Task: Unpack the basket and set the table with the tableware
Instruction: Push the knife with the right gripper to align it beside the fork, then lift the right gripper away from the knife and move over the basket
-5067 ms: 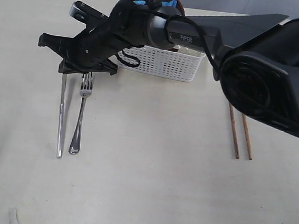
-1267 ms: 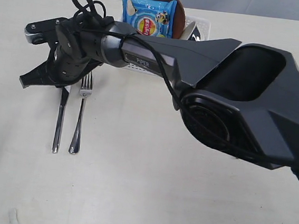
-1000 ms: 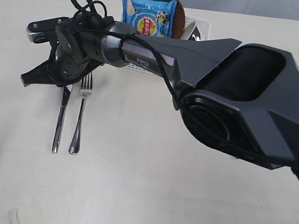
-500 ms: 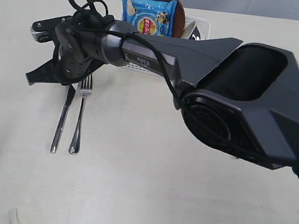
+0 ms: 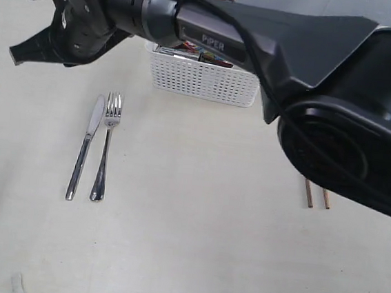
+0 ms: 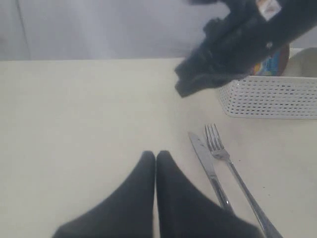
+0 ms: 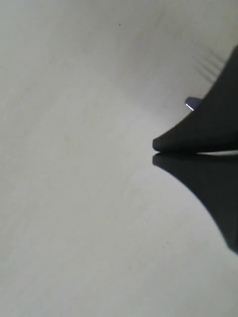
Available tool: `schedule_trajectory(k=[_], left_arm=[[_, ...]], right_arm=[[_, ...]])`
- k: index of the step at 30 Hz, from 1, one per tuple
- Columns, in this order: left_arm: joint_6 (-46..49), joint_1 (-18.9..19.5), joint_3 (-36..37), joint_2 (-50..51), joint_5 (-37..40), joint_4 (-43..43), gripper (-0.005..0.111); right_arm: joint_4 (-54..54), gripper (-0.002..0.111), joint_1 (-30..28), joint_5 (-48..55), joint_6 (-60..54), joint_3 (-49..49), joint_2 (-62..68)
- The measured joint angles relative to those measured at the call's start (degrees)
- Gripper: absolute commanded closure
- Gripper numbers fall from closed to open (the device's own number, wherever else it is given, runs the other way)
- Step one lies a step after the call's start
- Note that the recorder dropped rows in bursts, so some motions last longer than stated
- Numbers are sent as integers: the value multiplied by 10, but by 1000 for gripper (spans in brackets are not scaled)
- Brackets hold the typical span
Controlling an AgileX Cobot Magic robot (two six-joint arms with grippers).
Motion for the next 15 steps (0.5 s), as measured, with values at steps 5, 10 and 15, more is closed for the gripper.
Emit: schedule_trajectory(k=[5, 10, 15], left_arm=[[0, 0, 0, 0, 0, 0, 107], [0, 0, 0, 0, 0, 0, 107], [0, 0, 0, 0, 0, 0, 107]], right_arm=[[-16, 109, 0, 55, -3, 0, -20], [-42, 109, 5, 73, -8, 31, -35], [-64, 109, 11, 44, -10, 110, -100]])
